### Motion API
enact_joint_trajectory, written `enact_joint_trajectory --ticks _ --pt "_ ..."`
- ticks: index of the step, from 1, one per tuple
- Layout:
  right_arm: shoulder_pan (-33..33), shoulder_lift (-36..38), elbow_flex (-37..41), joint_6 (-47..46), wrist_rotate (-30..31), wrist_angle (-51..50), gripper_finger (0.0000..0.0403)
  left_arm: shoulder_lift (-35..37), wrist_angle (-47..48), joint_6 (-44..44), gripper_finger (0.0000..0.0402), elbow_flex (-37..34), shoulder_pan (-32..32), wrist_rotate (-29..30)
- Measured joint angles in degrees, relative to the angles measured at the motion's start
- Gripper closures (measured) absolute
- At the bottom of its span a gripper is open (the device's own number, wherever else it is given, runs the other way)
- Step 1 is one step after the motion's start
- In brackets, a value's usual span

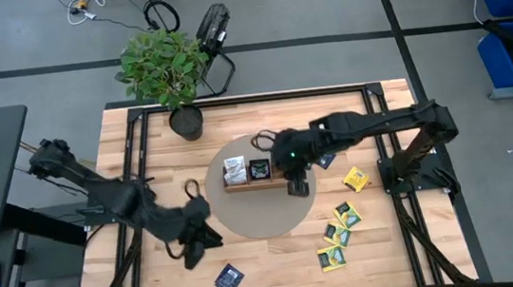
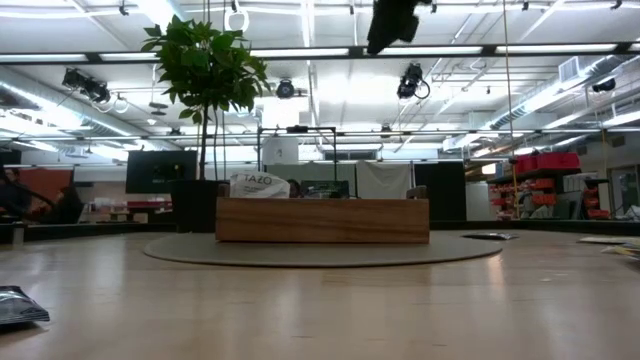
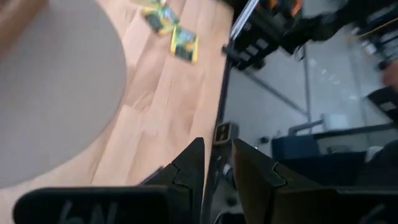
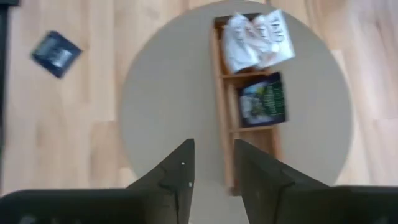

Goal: Pick & Place Tea
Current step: Put the blue tea bag into the middle section of the wooden organizer

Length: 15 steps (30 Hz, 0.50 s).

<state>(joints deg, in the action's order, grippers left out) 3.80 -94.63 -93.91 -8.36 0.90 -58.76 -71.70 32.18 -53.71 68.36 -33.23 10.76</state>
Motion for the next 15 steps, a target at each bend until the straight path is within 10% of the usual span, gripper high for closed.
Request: enact_joint_trajectory --ticks 15 --pt "12.7 0.2 4.3 -11.7 6.2 3.9 0.0282 -17.8 0.7 -10.8 0.0315 0.0 -5.5 -0.6"
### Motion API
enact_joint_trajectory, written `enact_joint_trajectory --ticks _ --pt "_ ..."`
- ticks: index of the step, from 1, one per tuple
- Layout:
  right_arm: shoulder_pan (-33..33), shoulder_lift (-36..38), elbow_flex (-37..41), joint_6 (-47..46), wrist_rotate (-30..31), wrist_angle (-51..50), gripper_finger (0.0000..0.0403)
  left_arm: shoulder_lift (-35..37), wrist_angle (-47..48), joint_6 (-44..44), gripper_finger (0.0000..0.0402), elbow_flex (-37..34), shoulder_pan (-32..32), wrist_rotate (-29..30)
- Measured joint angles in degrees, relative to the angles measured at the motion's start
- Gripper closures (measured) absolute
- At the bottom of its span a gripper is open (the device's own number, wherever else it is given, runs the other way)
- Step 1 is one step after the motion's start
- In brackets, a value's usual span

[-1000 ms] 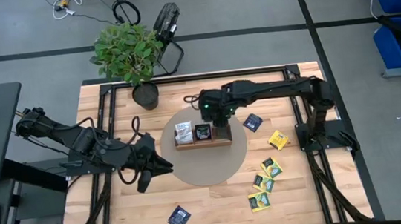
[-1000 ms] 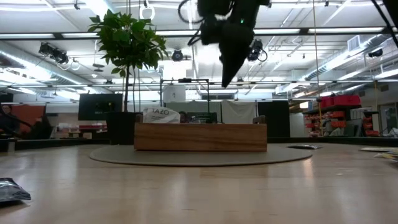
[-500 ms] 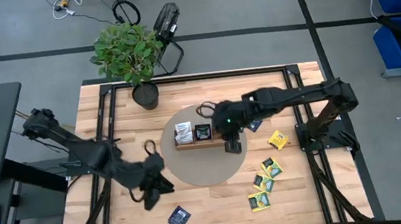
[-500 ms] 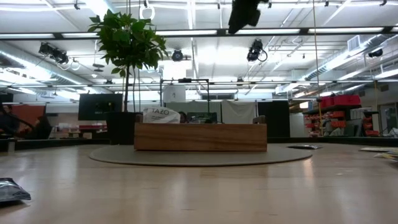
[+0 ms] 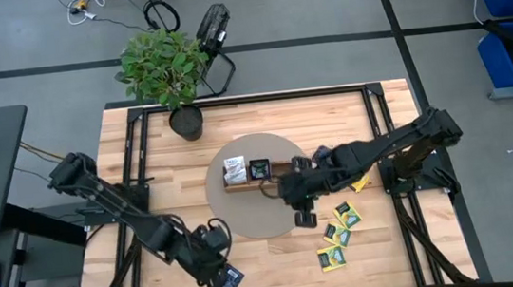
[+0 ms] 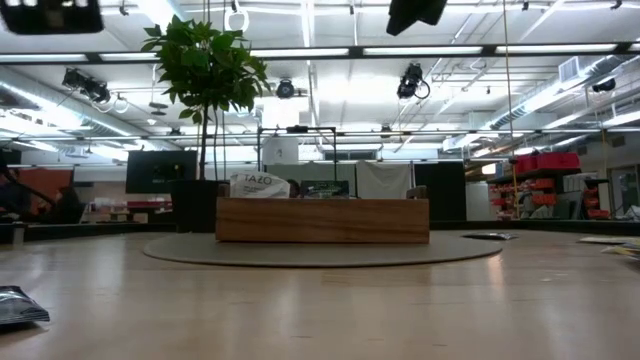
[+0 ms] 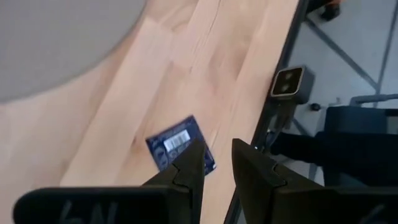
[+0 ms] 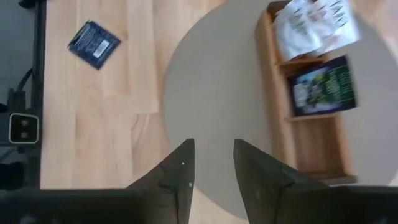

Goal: Pick & Place Tea
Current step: Put the blue tea bag into the middle section of the wooden organizer

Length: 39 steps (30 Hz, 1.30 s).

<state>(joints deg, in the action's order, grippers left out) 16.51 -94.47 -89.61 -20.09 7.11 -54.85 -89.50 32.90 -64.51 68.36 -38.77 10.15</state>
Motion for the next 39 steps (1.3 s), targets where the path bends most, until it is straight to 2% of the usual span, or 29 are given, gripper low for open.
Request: enact_joint_trajectory --ticks 13,25,31,39 --pt "6.0 -0.1 7.4 -4.5 -0.3 9.8 0.0282 -7.1 -1.0 -13.7 0.0314 0.0 -5.8 0.1" --pt "6.5 -0.1 8.0 -2.1 -0.5 15.0 0.0282 -13.4 -4.0 -27.8 0.0307 0.0 -6.4 -1.8" --pt "6.5 -0.1 8.0 -0.7 -0.5 15.5 0.0282 -14.6 -3.9 -32.3 0.026 0.0 -6.1 -4.7" --pt "6.2 -0.1 8.0 0.1 -0.5 15.5 0.0282 -14.6 -3.4 -28.1 0.0164 0.0 -4.8 -5.4"
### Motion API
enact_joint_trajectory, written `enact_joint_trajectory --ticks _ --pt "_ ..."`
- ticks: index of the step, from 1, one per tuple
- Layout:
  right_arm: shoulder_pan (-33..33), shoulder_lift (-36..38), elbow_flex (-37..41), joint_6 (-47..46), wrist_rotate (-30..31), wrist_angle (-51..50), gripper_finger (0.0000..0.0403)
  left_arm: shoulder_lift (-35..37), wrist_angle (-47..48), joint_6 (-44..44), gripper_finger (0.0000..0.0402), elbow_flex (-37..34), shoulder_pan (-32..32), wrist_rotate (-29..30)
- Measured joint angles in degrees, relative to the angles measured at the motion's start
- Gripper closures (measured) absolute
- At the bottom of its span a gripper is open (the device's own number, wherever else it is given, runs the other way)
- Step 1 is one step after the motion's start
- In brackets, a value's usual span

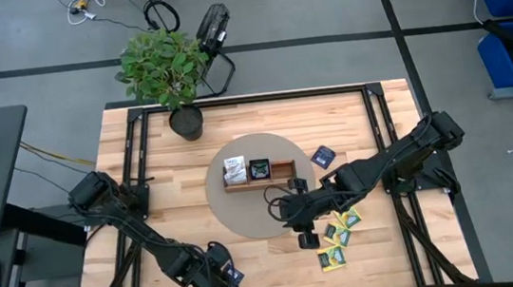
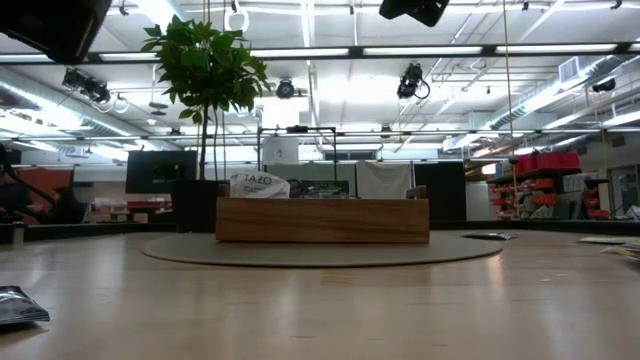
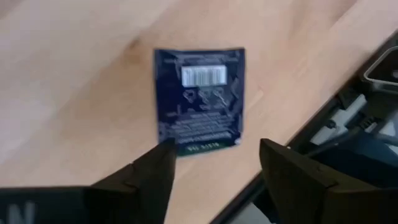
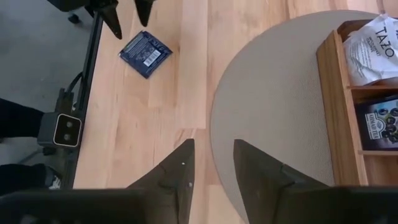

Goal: Pick & Place Tea
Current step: Put the blue tea bag into the middle section of the wooden organizer

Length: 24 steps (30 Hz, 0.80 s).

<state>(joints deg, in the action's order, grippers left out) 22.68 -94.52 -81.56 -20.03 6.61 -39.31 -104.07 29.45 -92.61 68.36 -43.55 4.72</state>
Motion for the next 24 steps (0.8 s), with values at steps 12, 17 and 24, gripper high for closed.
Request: enact_joint_trajectory --ticks 12,17,24 --pt "-0.1 0.0 0.0 -0.5 -1.2 -0.1 0.0282 0.2 -1.9 5.2 0.0151 0.1 0.8 -3.9" --pt "-0.1 0.0 0.0 0.0 -1.5 -0.2 0.0282 -2.0 -1.4 3.9 0.0152 0.0 0.3 -4.1" --pt "-0.1 0.0 0.0 1.1 -1.7 -0.2 0.0282 -5.7 -4.0 -0.8 0.0152 0.1 0.5 -5.0"
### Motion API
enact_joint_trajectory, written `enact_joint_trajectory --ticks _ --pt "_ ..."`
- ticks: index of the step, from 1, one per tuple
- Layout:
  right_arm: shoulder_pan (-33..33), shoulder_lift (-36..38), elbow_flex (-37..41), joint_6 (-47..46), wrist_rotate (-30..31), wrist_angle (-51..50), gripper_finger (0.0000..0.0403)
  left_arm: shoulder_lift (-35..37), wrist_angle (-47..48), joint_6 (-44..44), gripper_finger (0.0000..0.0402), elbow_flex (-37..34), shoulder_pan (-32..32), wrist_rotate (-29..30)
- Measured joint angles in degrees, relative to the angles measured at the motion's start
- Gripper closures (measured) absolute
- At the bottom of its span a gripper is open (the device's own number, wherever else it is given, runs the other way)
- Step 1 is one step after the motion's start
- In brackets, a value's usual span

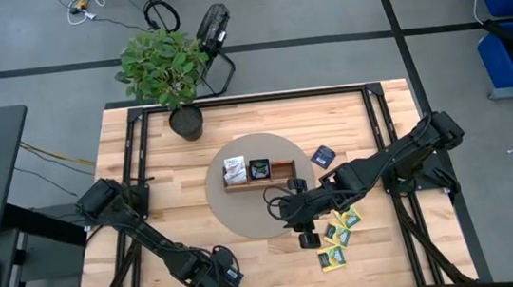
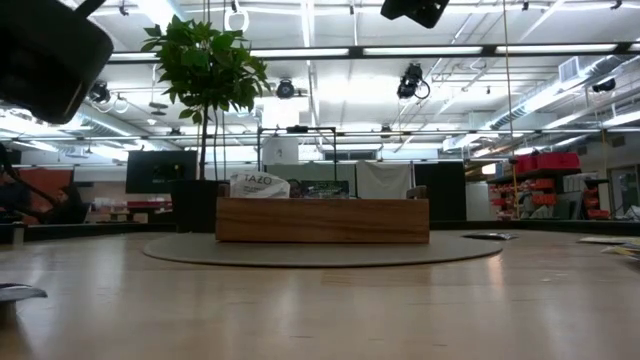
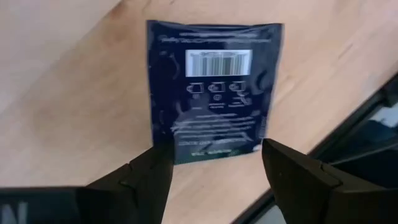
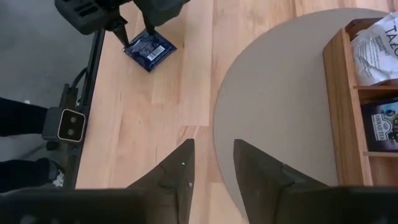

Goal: Pick & Place Tea
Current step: Put the blue tea bag into the middle section of the wooden organizer

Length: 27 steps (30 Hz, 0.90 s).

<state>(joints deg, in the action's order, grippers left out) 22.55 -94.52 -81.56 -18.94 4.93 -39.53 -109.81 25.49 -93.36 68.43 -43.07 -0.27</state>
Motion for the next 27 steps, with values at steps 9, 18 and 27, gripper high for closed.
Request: enact_joint_trajectory --ticks 9,18,27 --pt "0.0 0.0 0.0 0.6 0.0 0.0 0.0282 -1.2 2.2 -3.4 0.0154 0.3 0.1 0.7" --pt "0.0 0.0 0.0 0.5 0.2 0.1 0.0282 -3.7 5.5 -1.5 0.0225 0.5 0.2 1.2" --pt "0.0 0.0 0.0 -0.1 0.2 0.3 0.0282 -3.4 7.7 0.0 0.0358 0.4 0.1 3.1"
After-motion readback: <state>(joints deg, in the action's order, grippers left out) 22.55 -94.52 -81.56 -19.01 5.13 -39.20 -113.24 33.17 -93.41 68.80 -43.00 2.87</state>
